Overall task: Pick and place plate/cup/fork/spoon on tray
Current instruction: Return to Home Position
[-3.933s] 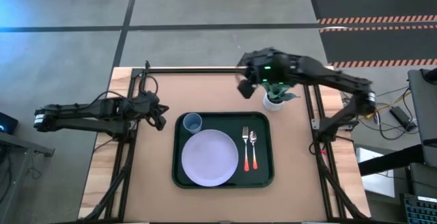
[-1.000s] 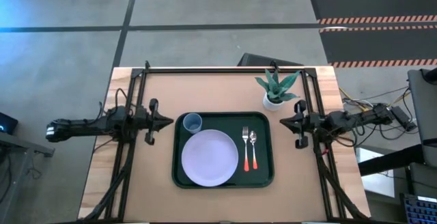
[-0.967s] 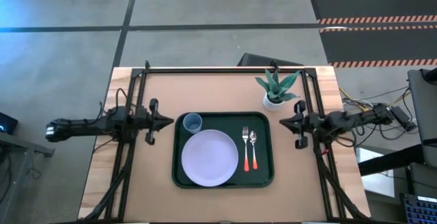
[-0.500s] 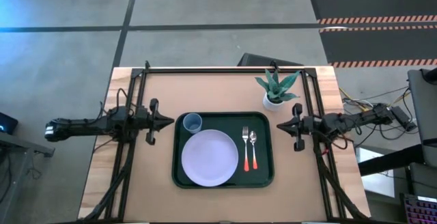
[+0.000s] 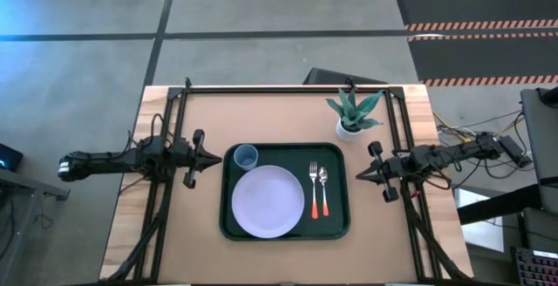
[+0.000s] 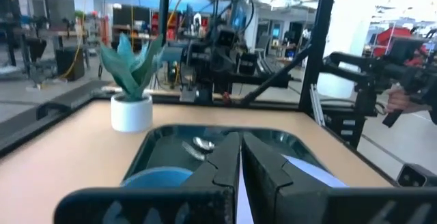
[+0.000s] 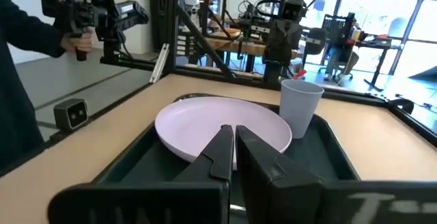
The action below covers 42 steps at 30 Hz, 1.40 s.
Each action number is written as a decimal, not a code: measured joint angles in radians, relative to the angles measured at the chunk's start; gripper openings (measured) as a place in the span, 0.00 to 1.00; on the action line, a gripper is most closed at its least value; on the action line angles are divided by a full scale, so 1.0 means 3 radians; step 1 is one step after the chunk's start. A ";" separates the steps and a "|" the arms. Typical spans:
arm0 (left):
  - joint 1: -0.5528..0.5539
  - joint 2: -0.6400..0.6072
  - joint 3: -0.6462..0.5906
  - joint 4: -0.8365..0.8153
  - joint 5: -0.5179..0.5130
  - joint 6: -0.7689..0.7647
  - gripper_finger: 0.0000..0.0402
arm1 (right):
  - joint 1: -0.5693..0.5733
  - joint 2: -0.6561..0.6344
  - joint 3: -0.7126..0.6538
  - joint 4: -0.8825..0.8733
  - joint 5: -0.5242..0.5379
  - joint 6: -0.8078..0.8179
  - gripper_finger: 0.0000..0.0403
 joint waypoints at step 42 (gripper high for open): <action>-0.0001 0.0021 -0.0003 -0.0044 0.0002 -0.0001 0.00 | 0.0000 0.0151 -0.0003 0.0074 0.0022 0.0520 0.02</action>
